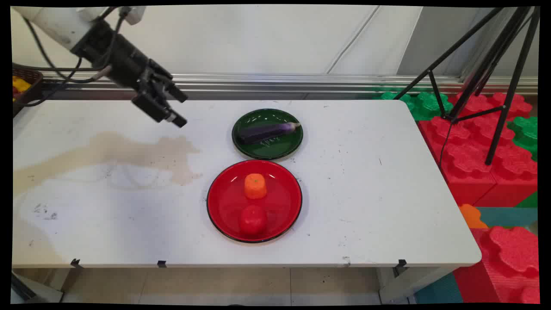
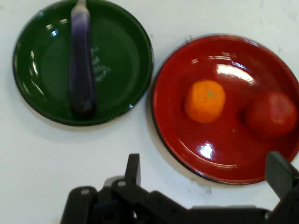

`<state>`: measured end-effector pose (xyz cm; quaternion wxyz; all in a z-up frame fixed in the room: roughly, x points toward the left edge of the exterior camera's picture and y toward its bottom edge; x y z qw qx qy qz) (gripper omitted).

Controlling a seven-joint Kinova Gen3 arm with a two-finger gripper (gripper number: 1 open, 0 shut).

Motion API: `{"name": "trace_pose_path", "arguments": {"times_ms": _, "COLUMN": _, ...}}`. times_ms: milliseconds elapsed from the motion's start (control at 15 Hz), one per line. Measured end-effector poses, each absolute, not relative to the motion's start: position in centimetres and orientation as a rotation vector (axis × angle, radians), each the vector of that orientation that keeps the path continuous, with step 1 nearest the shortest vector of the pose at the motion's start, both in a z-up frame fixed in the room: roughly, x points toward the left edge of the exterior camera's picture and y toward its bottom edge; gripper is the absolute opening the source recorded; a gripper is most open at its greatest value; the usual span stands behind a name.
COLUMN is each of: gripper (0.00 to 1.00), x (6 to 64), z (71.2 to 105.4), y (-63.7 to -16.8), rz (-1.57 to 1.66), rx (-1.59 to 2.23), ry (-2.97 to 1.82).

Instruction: Pick up the eggplant from the green plate

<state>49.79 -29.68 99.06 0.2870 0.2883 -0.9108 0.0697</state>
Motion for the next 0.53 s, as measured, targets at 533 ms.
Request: {"name": "trace_pose_path", "arguments": {"times_ms": 533, "gripper": 1.0, "x": 46.5, "z": 96.4, "y": -36.1, "rz": 0.272, "rx": 0.77, "ry": -2.413}}
